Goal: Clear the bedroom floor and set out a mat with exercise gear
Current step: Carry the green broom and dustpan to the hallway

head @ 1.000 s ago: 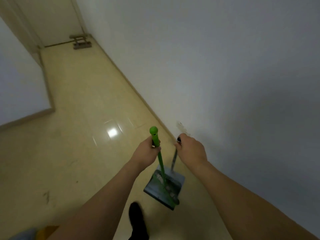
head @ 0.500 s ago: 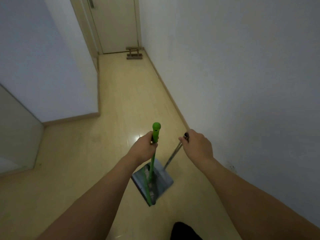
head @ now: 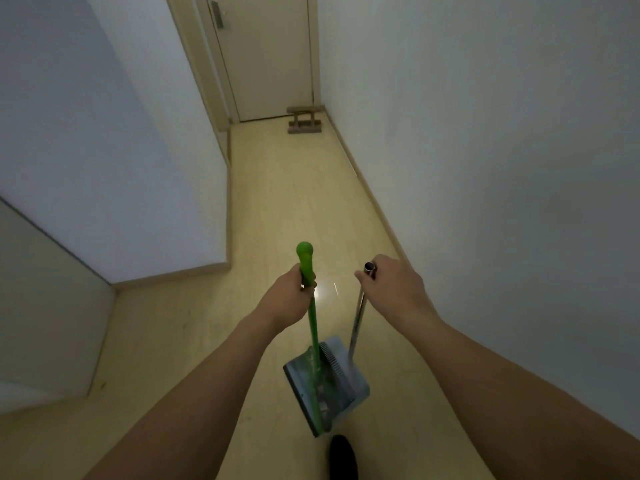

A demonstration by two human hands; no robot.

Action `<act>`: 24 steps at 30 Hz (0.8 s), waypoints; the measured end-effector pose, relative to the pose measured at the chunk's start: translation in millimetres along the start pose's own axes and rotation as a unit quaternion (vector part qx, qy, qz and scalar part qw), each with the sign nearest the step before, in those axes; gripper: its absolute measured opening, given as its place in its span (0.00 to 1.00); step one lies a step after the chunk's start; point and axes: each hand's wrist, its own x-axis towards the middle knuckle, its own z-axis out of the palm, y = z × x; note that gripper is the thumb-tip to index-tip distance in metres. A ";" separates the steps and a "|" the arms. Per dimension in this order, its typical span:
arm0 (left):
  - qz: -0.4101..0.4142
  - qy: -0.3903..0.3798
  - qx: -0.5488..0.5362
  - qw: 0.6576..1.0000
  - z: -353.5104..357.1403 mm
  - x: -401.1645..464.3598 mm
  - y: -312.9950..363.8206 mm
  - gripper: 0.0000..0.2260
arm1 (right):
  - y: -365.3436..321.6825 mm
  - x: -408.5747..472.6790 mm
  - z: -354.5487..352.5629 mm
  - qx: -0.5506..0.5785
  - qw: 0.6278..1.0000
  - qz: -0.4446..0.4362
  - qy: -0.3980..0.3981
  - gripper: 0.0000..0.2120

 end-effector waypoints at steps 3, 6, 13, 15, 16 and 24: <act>0.007 0.023 -0.024 0.999 -38.7 60.5 4.9 0.08 | -25.4 70.9 0.7 -0.023 1.000 -0.004 0.010 0.16; 0.012 0.021 -0.037 0.999 -66.9 116.6 2.5 0.07 | -46.4 133.7 6.4 -0.039 0.999 -0.001 0.016 0.15; 0.043 0.003 -0.047 0.998 -141.0 282.2 -17.0 0.07 | -107.1 303.9 39.5 -0.055 0.998 0.001 0.038 0.16; 0.050 -0.004 -0.047 0.998 -166.8 326.0 -15.9 0.07 | -121.9 347.6 39.4 -0.054 0.998 0.015 0.040 0.15; 0.052 -0.007 -0.043 0.998 -179.0 343.4 -15.7 0.07 | -129.0 365.3 37.8 -0.056 0.998 0.021 0.036 0.15; 0.102 -0.013 -0.022 0.994 -267.0 528.5 13.1 0.08 | -172.8 539.2 30.9 -0.043 0.994 0.069 0.077 0.16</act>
